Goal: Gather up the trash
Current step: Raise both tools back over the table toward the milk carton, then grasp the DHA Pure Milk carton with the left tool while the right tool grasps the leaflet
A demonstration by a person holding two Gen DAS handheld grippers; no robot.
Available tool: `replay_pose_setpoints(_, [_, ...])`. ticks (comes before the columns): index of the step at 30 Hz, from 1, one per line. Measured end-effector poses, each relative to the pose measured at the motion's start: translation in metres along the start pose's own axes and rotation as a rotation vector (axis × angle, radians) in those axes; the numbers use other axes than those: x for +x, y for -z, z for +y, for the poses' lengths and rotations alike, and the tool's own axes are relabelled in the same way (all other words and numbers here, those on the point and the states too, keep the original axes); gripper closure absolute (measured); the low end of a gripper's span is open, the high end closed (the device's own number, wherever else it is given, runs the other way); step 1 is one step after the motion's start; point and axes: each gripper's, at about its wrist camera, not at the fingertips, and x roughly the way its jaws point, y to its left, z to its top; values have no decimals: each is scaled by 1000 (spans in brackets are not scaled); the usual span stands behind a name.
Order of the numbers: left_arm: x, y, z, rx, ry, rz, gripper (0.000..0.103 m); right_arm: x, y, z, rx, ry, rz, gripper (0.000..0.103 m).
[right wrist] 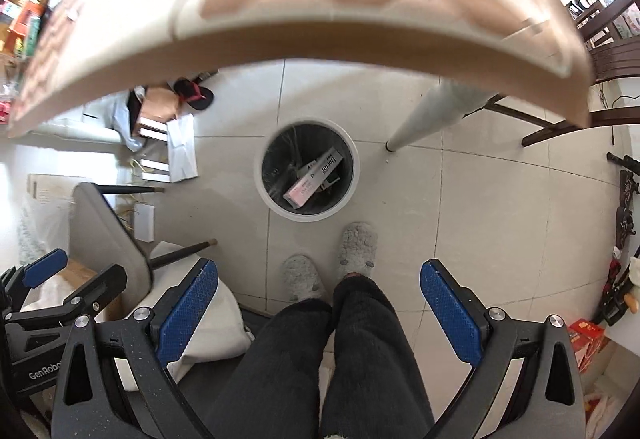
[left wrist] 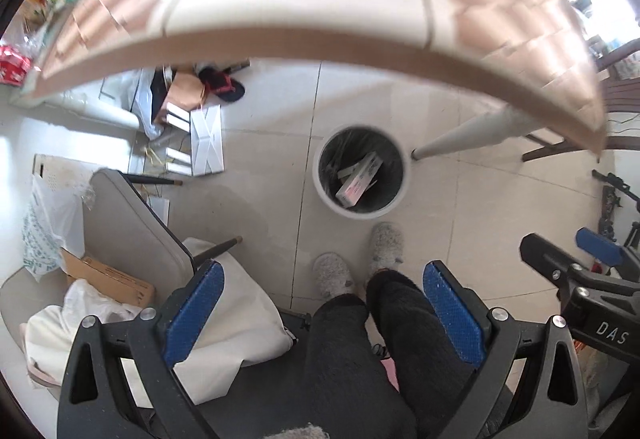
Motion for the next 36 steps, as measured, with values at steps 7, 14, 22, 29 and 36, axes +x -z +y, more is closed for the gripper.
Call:
replay_pose_setpoints(7, [-68, -50, -7, -3, -35, -131, 1, -86, -31, -9, 24, -69, -68, 1])
replay_pose_setpoints(14, [-84, -149, -22, 240, -223, -238, 1, -136, -142, -3, -176, -72, -75, 1])
replay_pose_setpoints(22, [6, -257, -66, 612, -370, 2, 1, -101, -305, 7, -409, 47, 7, 1])
replay_pose_setpoints(29, [56, -291, -67, 663, -368, 175, 34, -49, -381, 22, -618, 92, 123, 1])
replay_pose_setpoints(36, [47, -318, -15, 141, -192, 224, 52, -13, -413, 82, -944, 152, 180, 1])
